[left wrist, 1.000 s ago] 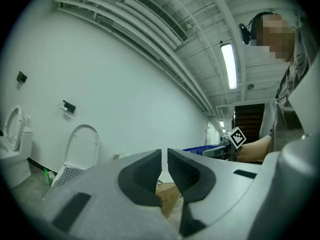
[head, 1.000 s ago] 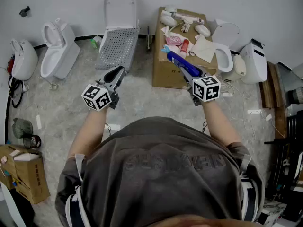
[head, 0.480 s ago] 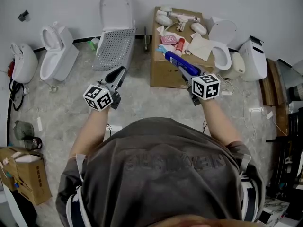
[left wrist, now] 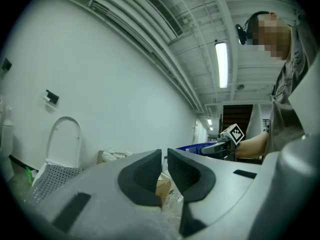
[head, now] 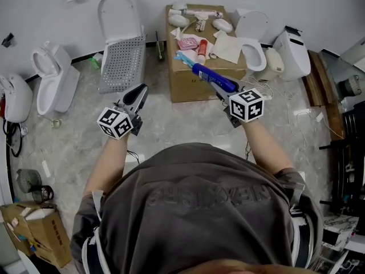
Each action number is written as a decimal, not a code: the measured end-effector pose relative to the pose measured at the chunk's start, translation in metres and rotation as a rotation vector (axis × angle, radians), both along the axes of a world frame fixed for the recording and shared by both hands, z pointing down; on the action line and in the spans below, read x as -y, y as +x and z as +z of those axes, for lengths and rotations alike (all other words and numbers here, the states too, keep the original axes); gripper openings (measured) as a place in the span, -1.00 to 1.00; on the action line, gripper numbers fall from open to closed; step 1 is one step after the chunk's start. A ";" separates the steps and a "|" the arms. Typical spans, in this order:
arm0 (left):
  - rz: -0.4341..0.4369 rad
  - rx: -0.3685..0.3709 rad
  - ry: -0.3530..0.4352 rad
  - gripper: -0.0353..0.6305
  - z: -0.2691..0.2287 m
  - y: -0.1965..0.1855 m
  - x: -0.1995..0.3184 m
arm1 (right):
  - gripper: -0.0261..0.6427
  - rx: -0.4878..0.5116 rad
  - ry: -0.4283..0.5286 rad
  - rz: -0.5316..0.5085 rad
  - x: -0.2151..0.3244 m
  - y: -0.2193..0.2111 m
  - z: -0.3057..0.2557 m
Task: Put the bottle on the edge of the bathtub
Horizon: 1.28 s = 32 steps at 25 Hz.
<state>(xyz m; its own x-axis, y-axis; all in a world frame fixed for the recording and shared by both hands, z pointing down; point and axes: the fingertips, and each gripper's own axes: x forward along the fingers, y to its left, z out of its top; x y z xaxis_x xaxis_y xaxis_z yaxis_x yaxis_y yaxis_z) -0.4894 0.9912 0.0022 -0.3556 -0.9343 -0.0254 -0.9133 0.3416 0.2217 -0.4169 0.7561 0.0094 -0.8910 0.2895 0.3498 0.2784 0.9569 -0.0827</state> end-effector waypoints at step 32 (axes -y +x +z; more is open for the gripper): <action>0.100 -0.142 -0.122 -0.81 0.099 0.103 0.660 | -0.53 -0.093 -0.073 0.087 0.636 0.109 0.105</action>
<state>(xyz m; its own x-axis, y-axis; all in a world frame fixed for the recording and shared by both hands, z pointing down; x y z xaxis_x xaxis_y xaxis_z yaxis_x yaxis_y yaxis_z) -0.3862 0.3307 0.1009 -0.2525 -0.9583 0.1338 -0.9066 0.2827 0.3132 -0.3080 0.1205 0.1146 -0.8787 0.2406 0.4124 0.1829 0.9675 -0.1747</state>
